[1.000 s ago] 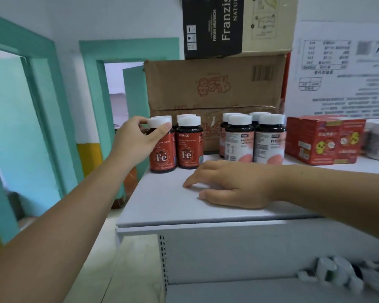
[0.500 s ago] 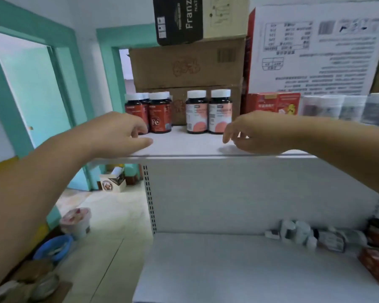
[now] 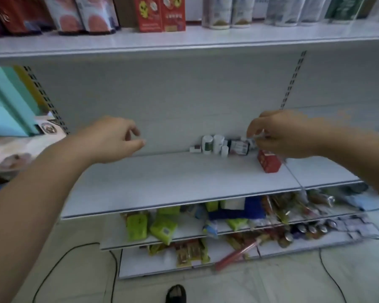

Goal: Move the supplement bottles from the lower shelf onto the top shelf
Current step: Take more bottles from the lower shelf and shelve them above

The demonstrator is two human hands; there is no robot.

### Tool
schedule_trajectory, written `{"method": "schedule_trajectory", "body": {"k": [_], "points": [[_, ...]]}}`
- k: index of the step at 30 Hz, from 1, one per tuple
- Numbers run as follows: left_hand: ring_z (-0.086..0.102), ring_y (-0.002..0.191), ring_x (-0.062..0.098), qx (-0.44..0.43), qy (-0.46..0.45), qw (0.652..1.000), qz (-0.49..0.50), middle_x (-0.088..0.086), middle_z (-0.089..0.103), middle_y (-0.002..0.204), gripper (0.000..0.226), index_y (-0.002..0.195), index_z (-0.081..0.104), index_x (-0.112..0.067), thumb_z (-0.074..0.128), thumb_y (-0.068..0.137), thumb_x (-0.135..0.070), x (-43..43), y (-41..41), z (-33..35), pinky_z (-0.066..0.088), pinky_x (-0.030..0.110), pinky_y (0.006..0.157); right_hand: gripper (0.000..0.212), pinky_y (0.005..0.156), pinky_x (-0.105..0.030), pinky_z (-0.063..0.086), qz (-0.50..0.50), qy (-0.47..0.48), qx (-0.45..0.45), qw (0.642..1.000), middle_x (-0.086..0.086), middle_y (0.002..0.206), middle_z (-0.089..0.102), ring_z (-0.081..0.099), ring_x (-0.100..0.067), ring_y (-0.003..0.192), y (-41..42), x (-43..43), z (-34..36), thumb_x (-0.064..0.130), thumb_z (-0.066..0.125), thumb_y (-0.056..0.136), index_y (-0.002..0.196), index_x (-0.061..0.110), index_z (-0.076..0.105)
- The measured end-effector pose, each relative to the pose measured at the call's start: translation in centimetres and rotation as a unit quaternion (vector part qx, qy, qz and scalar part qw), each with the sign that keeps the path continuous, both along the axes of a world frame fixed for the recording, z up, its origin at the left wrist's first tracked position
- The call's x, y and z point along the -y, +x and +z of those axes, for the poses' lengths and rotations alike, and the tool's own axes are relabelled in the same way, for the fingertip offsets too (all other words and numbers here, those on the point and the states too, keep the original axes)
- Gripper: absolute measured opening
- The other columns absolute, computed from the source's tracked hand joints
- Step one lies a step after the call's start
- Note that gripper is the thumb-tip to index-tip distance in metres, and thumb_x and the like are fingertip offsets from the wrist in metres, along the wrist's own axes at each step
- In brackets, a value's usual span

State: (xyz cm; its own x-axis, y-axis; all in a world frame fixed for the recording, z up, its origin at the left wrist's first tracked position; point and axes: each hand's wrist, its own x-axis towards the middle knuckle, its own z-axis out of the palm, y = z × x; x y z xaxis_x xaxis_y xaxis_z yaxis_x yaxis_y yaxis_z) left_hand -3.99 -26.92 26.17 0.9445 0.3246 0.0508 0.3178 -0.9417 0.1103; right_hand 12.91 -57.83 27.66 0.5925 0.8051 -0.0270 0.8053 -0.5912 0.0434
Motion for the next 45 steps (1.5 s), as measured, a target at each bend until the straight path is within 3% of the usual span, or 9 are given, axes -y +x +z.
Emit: {"method": "schedule_trajectory", "body": {"k": [10,18,25,30,33,36,38,42,45], "points": [[0.061,0.094,0.022,-0.022,-0.168,0.986,-0.002,-0.001,0.066,0.102,0.029,0.110,0.066,-0.023,0.061,0.091,-0.044,3.3,17.0,-12.4,0.049,0.030,0.082,0.037,0.088,-0.039,0.048,-0.146,0.077,-0.064,0.984,-0.013,0.140,0.048,0.055,-0.034,0.115,10.6,-1.9,-14.9,0.028,0.050,0.093,0.128,0.017,0.057],[0.059,0.118,0.032,0.017,-0.262,0.960,0.098,0.014,0.059,0.130,0.045,0.126,0.059,-0.013,0.067,0.086,-0.030,1.4,28.0,-23.7,0.049,0.038,0.094,0.037,0.097,-0.038,0.043,-0.235,0.207,-0.197,0.929,-0.013,0.133,0.050,0.047,-0.034,0.123,18.9,-9.0,-24.3,0.019,0.047,0.090,0.125,0.011,0.053],[0.052,0.119,0.038,0.081,-0.197,0.976,0.037,0.012,0.049,0.138,0.059,0.137,0.050,-0.019,0.074,0.084,-0.033,2.7,35.0,-27.4,0.048,0.047,0.093,0.058,0.102,-0.044,0.035,-0.182,0.177,-0.146,0.956,-0.016,0.137,0.043,0.039,-0.037,0.126,24.7,-15.0,-29.1,0.024,0.060,0.084,0.137,0.014,0.037],[0.051,0.107,0.039,0.059,-0.073,0.994,0.053,0.010,0.042,0.130,0.035,0.120,0.053,-0.016,0.066,0.088,-0.026,4.0,36.5,-28.2,0.051,0.046,0.083,0.053,0.101,-0.045,0.034,-0.162,0.163,-0.065,0.971,-0.013,0.136,0.047,0.041,-0.033,0.128,25.8,-16.6,-30.2,0.028,0.060,0.087,0.133,0.011,0.038],[0.055,0.104,0.043,0.057,-0.131,0.984,0.102,0.016,0.049,0.125,0.047,0.118,0.049,-0.011,0.074,0.083,-0.029,3.6,35.6,-27.6,0.046,0.042,0.082,0.058,0.096,-0.042,0.038,-0.146,0.243,-0.114,0.952,-0.012,0.133,0.046,0.045,-0.034,0.122,25.8,-15.6,-29.3,0.025,0.064,0.084,0.135,0.014,0.039],[0.059,0.093,0.033,0.127,-0.303,0.915,0.235,0.011,0.057,0.103,0.052,0.106,0.046,-0.009,0.077,0.080,-0.041,3.1,34.2,-26.0,0.050,0.037,0.077,0.062,0.080,-0.026,0.042,-0.214,0.422,-0.232,0.850,-0.005,0.126,0.042,0.049,-0.022,0.100,24.5,-14.1,-26.5,0.024,0.066,0.084,0.140,0.023,0.039],[0.062,0.089,0.029,0.187,-0.469,0.806,0.310,0.010,0.060,0.102,0.048,0.105,0.051,-0.008,0.073,0.084,-0.045,3.1,32.8,-25.0,0.058,0.038,0.073,0.055,0.065,-0.013,0.042,-0.285,0.512,-0.313,0.748,0.002,0.111,0.048,0.051,-0.013,0.087,23.0,-13.0,-24.8,0.027,0.069,0.084,0.132,0.021,0.044],[0.061,0.083,0.022,0.240,-0.750,0.528,0.319,0.014,0.063,0.110,0.029,0.116,0.061,-0.010,0.056,0.100,-0.034,5.8,28.7,-22.6,0.056,0.024,0.052,0.043,0.069,-0.023,0.054,-0.316,0.631,-0.608,0.364,-0.009,0.110,0.060,0.062,-0.016,0.090,19.7,-11.0,-22.5,0.020,0.065,0.088,0.125,0.005,0.050],[0.066,0.069,0.020,0.227,-0.809,0.466,0.277,0.013,0.067,0.096,0.027,0.116,0.065,-0.010,0.053,0.100,-0.028,7.7,25.2,-20.7,0.056,0.026,0.052,0.031,0.072,-0.028,0.055,-0.239,0.600,-0.728,0.229,-0.009,0.097,0.063,0.059,-0.019,0.080,17.0,-9.0,-21.0,0.024,0.049,0.090,0.115,0.007,0.059]]}}
